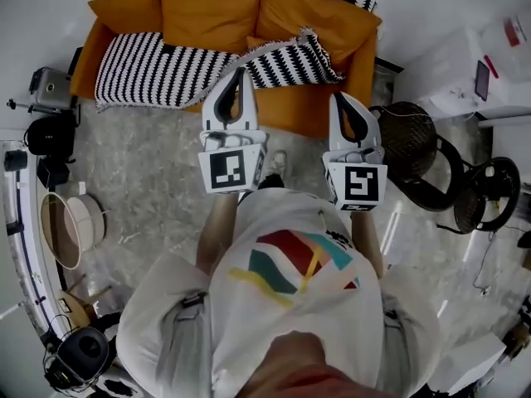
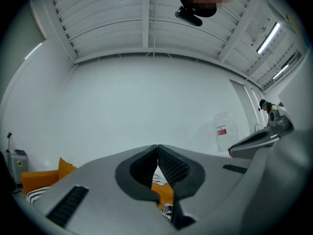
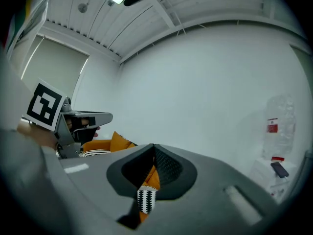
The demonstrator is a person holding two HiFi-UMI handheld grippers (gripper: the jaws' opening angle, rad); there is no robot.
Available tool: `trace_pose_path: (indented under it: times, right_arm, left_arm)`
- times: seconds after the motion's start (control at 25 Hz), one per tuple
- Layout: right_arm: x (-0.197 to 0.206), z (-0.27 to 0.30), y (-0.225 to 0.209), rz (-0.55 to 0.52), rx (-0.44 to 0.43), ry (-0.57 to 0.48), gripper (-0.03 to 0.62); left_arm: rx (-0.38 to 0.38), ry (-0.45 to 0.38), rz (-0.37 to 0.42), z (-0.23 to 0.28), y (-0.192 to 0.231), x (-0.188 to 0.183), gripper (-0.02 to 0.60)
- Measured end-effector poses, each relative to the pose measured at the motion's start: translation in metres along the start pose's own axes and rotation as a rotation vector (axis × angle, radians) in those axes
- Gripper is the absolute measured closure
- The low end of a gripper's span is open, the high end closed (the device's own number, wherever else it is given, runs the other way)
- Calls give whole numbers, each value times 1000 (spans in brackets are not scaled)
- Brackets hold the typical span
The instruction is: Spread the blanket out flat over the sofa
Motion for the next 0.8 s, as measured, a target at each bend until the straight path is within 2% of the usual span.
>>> trace_pose_path:
  times: [0.36,0.6,0.8]
  right_arm:
    - [-12,63,-8,6,74,3,589]
    - [-9,83,-18,8,60,-6,589]
    - [-21,95,-30,14,20,-41,589]
  left_arm:
    - [37,3,-39,60,39,11,566]
    - [30,-3,-52,78,38,12,566]
    - [13,0,-58,89,25,8,565]
Point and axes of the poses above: the fingertips, and each gripper's own axes: z forward along the fingers, y to its left, x out of its underside, the point moved 4 cm from there along -z, backward along the fingers, and after that the axes turned 3 degrees about y, right-handed, at the moved point
